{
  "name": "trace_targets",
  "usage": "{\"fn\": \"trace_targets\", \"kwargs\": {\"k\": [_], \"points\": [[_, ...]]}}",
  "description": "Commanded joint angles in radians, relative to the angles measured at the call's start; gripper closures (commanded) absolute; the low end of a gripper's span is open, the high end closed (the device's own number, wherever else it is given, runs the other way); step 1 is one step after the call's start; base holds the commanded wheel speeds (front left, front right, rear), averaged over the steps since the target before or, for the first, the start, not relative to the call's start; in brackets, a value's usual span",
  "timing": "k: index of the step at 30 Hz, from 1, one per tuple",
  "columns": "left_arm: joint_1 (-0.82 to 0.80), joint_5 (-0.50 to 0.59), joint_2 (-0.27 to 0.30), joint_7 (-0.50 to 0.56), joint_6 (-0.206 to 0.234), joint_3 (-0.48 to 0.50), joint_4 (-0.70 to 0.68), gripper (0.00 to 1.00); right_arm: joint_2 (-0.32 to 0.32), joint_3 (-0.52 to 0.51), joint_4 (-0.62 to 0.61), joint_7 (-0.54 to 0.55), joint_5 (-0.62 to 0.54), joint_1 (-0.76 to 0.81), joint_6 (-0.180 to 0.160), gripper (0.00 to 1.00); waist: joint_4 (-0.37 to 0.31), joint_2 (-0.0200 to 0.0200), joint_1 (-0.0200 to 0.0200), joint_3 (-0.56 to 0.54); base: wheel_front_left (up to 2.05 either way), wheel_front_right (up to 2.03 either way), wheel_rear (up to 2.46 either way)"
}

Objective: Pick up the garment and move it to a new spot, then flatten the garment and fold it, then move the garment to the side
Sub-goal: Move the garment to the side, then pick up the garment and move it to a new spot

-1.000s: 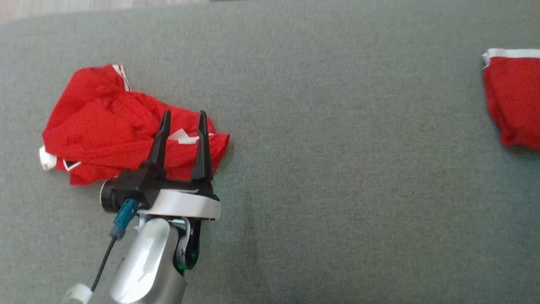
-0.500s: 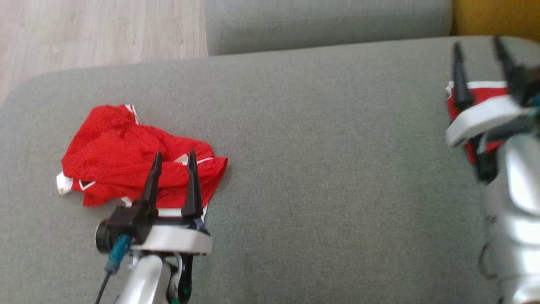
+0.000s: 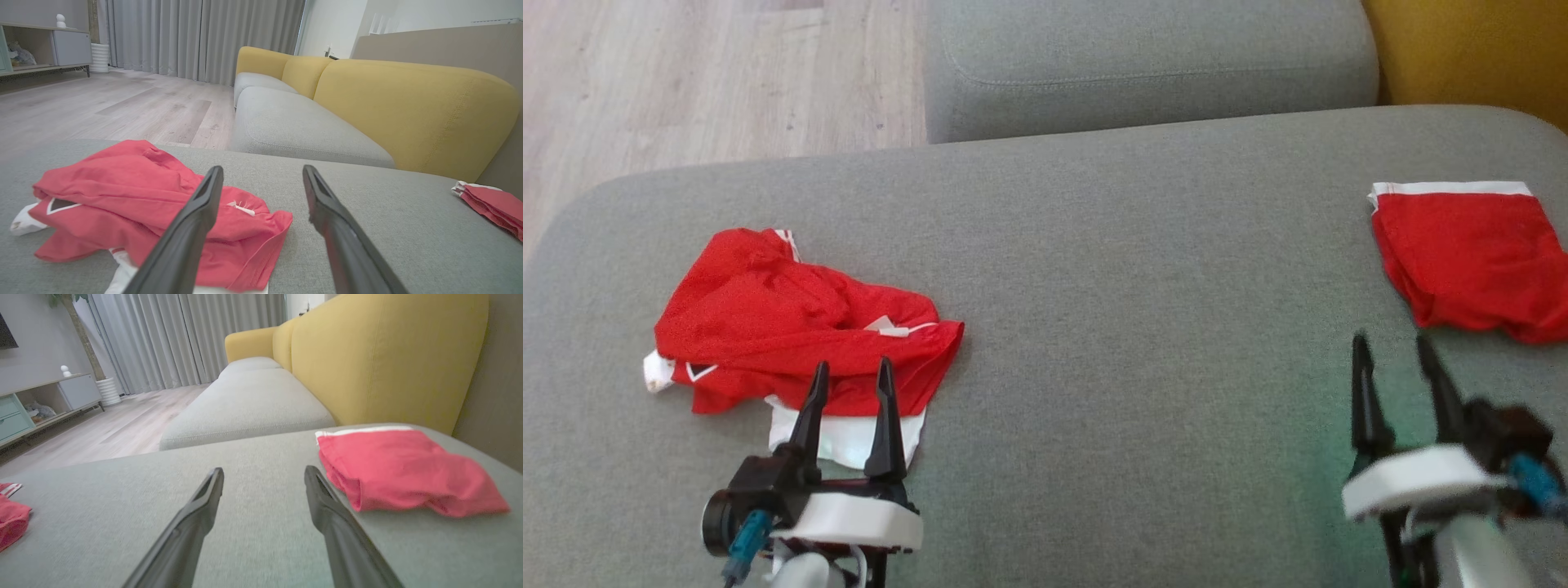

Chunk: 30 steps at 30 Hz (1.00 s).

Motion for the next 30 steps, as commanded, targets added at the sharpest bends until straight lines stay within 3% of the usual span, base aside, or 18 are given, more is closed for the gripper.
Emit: {"fn": "trace_targets", "kwargs": {"k": [1, 21, 30], "points": [[-0.027, 0.006, 0.004, -0.009, 0.000, 0.038, -0.028, 0.00, 0.003, 0.033, -0.044, -0.012, 0.013, -0.029, -0.002, 0.00, -0.003, -0.0001, 0.0001, 0.004, 0.00, 0.00, 0.00], [-0.038, 0.003, 0.004, -0.009, 0.004, 0.041, -0.030, 0.00, 0.003, 0.060, -0.123, -0.016, 0.048, 0.026, -0.002, 0.00, 0.008, -0.0001, 0.0001, 0.022, 0.00, 0.00, 0.00], [-0.046, 0.011, 0.004, -0.009, 0.011, 0.041, -0.035, 0.00, 0.003, 0.114, -0.134, -0.016, 0.050, 0.037, -0.002, 0.00, 0.082, -0.0001, 0.0001, 0.024, 0.00, 0.00, 0.00]]}}
